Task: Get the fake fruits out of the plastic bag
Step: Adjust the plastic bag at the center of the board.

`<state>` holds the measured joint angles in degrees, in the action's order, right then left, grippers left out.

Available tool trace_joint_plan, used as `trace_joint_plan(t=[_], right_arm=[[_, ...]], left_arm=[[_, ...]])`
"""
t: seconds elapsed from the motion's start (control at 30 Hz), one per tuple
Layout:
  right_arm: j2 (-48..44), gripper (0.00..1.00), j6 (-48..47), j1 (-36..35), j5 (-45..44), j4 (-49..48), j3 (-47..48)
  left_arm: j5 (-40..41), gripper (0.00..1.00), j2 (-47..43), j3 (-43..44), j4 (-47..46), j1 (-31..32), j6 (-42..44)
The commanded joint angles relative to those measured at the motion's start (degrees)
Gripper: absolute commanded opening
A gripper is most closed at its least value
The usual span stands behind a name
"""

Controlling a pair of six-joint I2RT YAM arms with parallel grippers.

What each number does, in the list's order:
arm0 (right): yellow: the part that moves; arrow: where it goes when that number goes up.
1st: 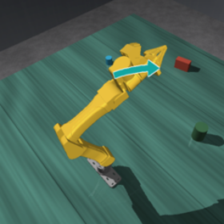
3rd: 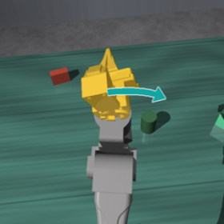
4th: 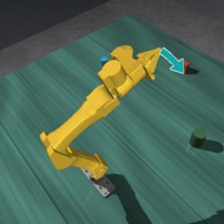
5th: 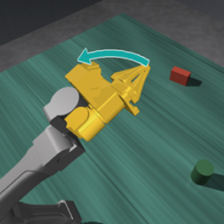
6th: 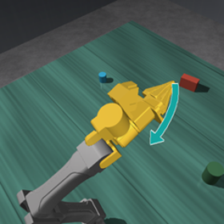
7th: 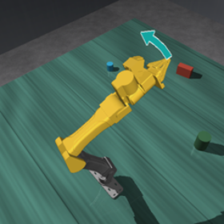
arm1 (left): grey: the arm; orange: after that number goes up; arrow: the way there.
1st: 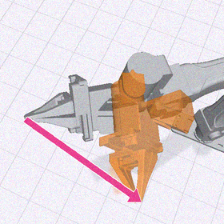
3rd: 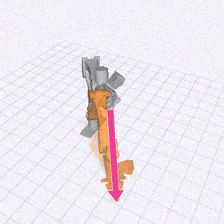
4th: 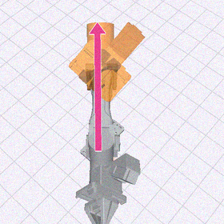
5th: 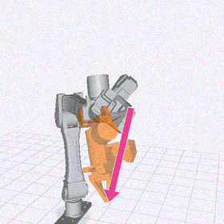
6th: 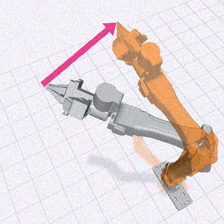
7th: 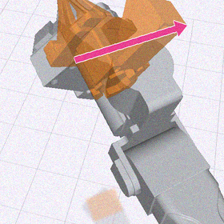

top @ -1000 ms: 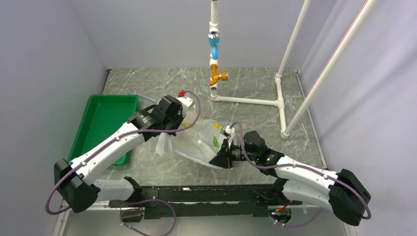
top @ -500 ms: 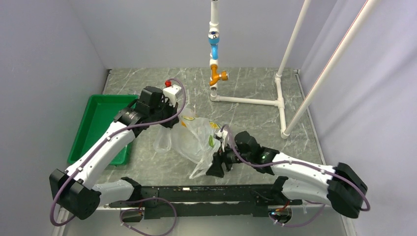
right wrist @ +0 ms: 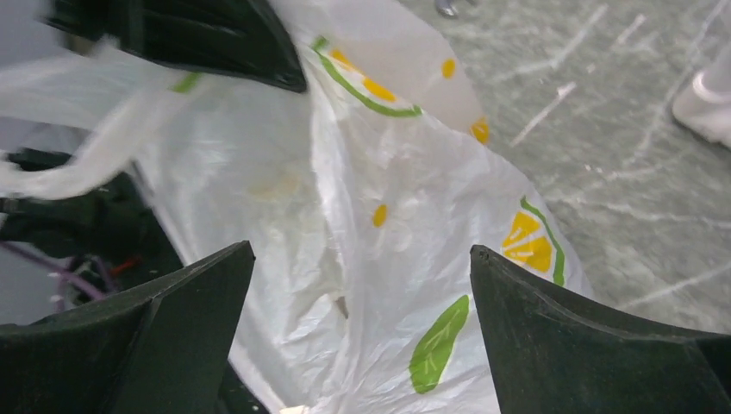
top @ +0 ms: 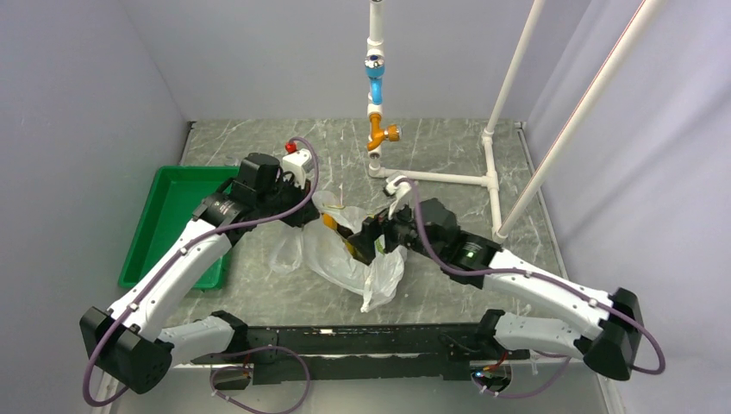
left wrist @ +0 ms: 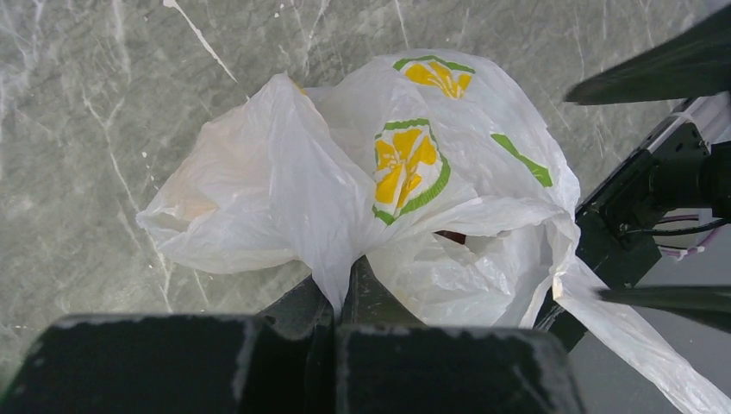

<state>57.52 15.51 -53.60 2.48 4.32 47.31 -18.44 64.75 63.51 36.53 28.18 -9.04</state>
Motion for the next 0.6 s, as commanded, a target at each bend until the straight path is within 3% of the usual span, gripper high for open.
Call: trace_joint_plan(t=[0.0, 0.13, 0.27, 0.43, 0.57], right_arm=[[6.2, 1.0, -1.4, -3.7, -15.8, -1.4, 0.9], [12.5, 0.98, -0.1, -4.3, -25.5, 0.9, 2.5], [14.7, 0.88, 3.8, -4.1, -33.4, 5.3, 2.8], [12.0, 0.74, 12.3, -3.1, -34.2, 8.7, -2.9], [5.0, 0.7, 17.8, -3.1, -33.4, 9.8, -10.6]], left_arm=[[-2.7, 0.0, -1.4, 0.0, -3.0, -0.3, -2.0], [-1.8, 0.0, -1.4, 0.7, -1.8, -0.3, -1.5], [-0.8, 0.0, -1.2, 1.8, -0.4, -0.3, -0.9], [-0.6, 0.0, -2.1, 1.0, -2.3, -0.3, -2.0], [1.7, 0.0, -4.0, -1.2, -3.9, -0.3, -3.1]])
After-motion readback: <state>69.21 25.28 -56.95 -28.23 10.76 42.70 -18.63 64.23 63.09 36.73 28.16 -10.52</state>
